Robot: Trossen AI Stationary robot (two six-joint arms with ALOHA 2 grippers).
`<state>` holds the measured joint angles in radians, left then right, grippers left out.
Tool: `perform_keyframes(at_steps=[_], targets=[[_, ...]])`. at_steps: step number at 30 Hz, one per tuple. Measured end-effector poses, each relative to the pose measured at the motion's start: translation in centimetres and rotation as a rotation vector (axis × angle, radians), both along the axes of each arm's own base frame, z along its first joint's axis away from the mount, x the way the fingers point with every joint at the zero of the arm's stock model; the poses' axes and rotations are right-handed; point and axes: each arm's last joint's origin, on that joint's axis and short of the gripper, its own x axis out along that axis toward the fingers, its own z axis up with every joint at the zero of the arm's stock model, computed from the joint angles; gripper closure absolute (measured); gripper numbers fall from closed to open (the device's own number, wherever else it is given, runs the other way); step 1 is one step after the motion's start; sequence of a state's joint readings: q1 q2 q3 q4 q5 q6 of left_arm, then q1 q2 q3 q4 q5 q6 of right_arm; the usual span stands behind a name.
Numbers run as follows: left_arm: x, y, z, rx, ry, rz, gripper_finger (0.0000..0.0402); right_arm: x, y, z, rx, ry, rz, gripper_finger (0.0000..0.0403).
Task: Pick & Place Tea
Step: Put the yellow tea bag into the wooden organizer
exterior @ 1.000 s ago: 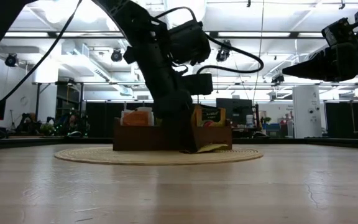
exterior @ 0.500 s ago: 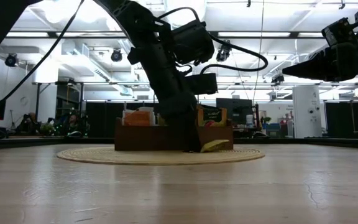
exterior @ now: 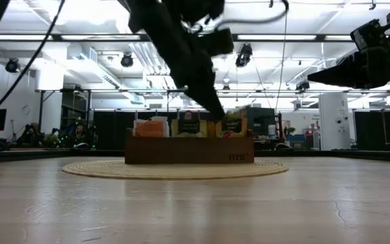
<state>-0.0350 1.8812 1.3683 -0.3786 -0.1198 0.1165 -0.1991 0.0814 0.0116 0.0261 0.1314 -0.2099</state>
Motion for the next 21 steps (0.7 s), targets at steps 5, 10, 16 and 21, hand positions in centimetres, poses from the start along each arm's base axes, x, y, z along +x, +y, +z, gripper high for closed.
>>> perform_keyframes(at_steps=[5, 10, 16, 21], targets=[[-1.1, -0.3, 3.7, 0.098, -0.117, 0.072, 0.0401, 0.0, 0.0, 0.0, 0.000, 0.000, 0.000, 0.0394], [-2.4, 0.1, 5.7, 0.081, -0.303, 0.151, 0.0401, 0.0, 0.0, 0.0, 0.000, 0.000, 0.000, 0.0394], [-5.1, 1.2, 7.0, -0.016, -0.604, 0.244, 0.0401, 0.0, -0.1, 0.0, 0.000, -0.001, -0.008, 0.0394], [-8.1, 1.9, 6.6, -0.116, -0.804, 0.275, 0.0401, 0.0, -0.1, 0.0, 0.000, -0.001, -0.007, 0.0394]])
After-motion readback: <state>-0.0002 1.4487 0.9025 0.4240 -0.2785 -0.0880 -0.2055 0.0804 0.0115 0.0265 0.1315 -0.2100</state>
